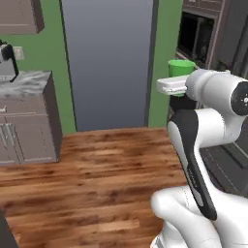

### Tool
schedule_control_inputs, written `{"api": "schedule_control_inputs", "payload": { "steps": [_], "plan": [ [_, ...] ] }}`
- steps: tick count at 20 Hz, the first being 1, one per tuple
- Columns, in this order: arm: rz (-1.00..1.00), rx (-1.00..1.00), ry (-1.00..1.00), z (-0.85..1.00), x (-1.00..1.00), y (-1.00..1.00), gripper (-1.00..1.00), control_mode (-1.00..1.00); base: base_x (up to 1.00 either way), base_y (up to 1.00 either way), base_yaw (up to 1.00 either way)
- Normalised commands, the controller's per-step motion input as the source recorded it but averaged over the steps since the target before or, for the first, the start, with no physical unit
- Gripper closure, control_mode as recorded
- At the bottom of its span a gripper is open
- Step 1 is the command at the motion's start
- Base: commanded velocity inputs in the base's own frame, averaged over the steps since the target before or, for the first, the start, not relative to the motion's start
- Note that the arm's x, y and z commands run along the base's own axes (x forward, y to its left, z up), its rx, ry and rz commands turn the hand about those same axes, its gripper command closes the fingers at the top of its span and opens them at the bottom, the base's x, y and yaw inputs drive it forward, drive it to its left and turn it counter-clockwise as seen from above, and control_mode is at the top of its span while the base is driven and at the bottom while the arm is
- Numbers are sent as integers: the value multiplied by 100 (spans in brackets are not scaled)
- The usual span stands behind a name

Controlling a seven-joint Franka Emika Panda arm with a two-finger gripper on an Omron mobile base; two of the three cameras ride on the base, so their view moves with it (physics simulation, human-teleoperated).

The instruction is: There is a tray on the dining counter. Grab the cup, mug, and pitcher and place them on the tray. The pitcher may be placed next to the tray if it cannot fit the tray.

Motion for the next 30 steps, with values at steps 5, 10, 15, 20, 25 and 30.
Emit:
{"api": "schedule_control_inputs", "payload": {
  "steps": [5, 10, 15, 20, 25, 30],
  "plan": [
    [0, 0, 0, 0, 0, 0, 100, 100, -9, 0, 100],
    [0, 0, 0, 0, 0, 0, 100, 100, -12, 0, 100],
    [0, 0, 0, 0, 0, 0, 100, 100, -13, 0, 100],
    [0, 0, 0, 0, 0, 0, 100, 100, -6, 0, 100],
    [0, 0, 0, 0, 0, 0, 100, 100, 18, 7, 59],
    [0, 0, 0, 0, 0, 0, 100, 100, 75, 100, 4]
  ]
}}
